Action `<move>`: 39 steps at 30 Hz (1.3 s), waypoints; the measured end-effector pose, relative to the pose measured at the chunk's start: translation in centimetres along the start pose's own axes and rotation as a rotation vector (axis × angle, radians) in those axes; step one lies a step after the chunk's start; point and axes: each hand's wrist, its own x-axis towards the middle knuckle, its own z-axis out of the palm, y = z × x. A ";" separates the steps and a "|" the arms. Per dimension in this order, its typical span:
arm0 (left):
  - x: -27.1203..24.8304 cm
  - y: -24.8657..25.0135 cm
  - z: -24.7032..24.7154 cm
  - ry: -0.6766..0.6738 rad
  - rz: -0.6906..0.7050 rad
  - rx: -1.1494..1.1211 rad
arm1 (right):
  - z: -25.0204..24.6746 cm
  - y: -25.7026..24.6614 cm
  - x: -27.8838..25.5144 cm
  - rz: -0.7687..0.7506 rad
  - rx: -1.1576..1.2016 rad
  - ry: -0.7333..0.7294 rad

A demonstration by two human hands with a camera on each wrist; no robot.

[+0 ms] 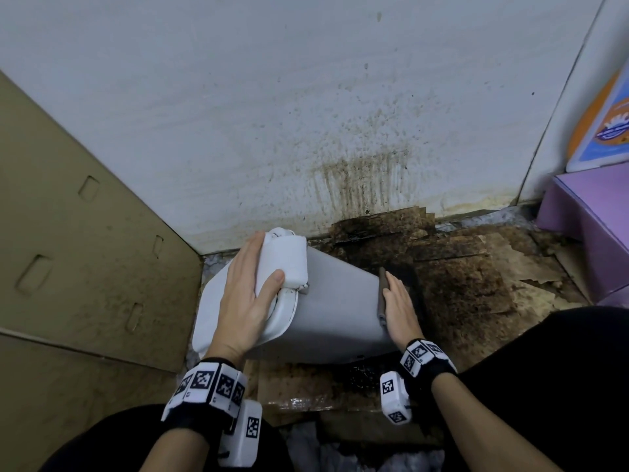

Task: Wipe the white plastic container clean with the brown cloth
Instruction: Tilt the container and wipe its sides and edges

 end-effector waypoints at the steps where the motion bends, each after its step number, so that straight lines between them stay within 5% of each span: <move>1: 0.0 -0.1 -0.1 0.002 0.003 0.002 | 0.2 -0.1 0.0 0.003 0.006 0.015; 7: 0.0 -0.2 0.0 0.004 0.011 0.003 | 1.2 -2.6 -1.3 0.013 -0.003 0.052; 17: 0.1 0.2 0.3 0.009 0.012 0.037 | 4.9 -13.7 -6.7 -0.293 0.206 0.013; 26: 0.0 0.3 0.2 0.008 -0.008 0.020 | 4.4 -9.6 -5.3 -0.557 -0.036 0.100; 30: 0.1 0.3 0.2 0.017 -0.013 0.005 | 3.1 -5.6 -3.7 -0.495 -0.048 0.097; 39: 0.2 0.3 0.5 0.019 -0.008 0.006 | 1.2 2.1 -1.2 -0.018 0.033 0.102</move>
